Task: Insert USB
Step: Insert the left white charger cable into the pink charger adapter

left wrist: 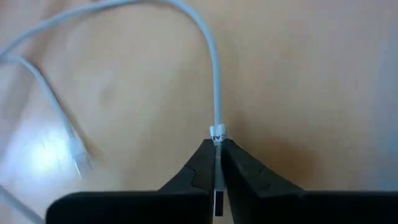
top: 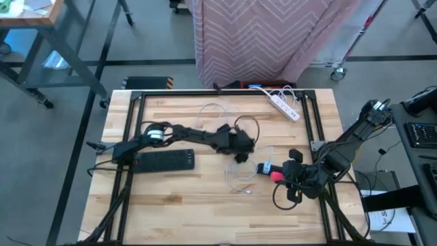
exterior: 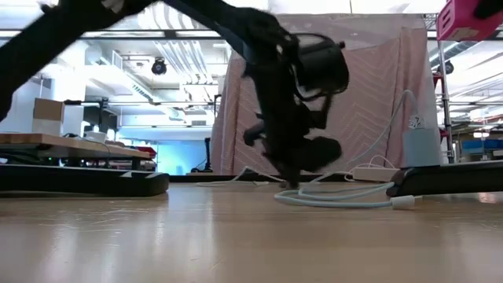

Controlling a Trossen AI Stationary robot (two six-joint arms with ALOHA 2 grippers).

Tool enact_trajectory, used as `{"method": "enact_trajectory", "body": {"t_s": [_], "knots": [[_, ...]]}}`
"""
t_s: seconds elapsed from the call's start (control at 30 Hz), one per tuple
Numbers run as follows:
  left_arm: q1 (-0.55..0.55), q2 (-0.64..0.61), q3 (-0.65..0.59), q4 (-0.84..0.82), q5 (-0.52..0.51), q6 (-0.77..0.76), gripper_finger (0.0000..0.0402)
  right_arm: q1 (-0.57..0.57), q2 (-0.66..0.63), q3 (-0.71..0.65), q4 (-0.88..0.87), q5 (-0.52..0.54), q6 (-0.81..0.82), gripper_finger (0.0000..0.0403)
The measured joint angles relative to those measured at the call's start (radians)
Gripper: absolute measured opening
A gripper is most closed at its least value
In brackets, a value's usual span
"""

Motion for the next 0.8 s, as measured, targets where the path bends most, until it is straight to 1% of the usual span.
{"method": "enact_trajectory", "body": {"t_s": [0.07, 0.17, 0.3, 0.43, 0.53, 0.63, 0.73, 0.8], "knots": [[-0.039, -0.094, -0.078, 0.036, -0.001, -0.009, 0.0003, 0.0, 0.0, 0.0, 0.006, 0.0, 0.006, 0.014], [-0.101, -0.28, -0.23, 0.171, -0.024, -0.021, 0.0002, 0.0, 0.004, -0.002, 0.047, 0.001, -0.008, 0.014], [-0.185, -0.473, -0.481, 0.467, -0.038, -0.037, 0.0002, -0.003, 0.034, -0.006, 0.113, 0.002, -0.055, 0.014], [-0.245, -0.633, -0.717, 0.873, -0.036, -0.03, 0.0002, -0.021, 0.085, -0.007, 0.178, 0.002, -0.102, 0.014], [-0.273, -0.699, -0.868, 1.177, -0.008, 0.003, 0.0001, -0.045, 0.131, -0.008, 0.253, 0.017, -0.142, 0.014], [-0.277, -0.719, -0.972, 1.402, 0.084, 0.035, 0.0001, -0.078, 0.18, -0.009, 0.348, 0.065, -0.21, 0.014], [-0.276, -0.745, -1.021, 1.544, 0.153, 0.044, 0.0001, -0.125, 0.218, -0.004, 0.464, 0.083, -0.307, 0.014], [-0.276, -0.747, -1.035, 1.542, 0.173, 0.059, 0.0001, -0.158, 0.237, 0.014, 0.502, 0.082, -0.375, 0.014]]}}
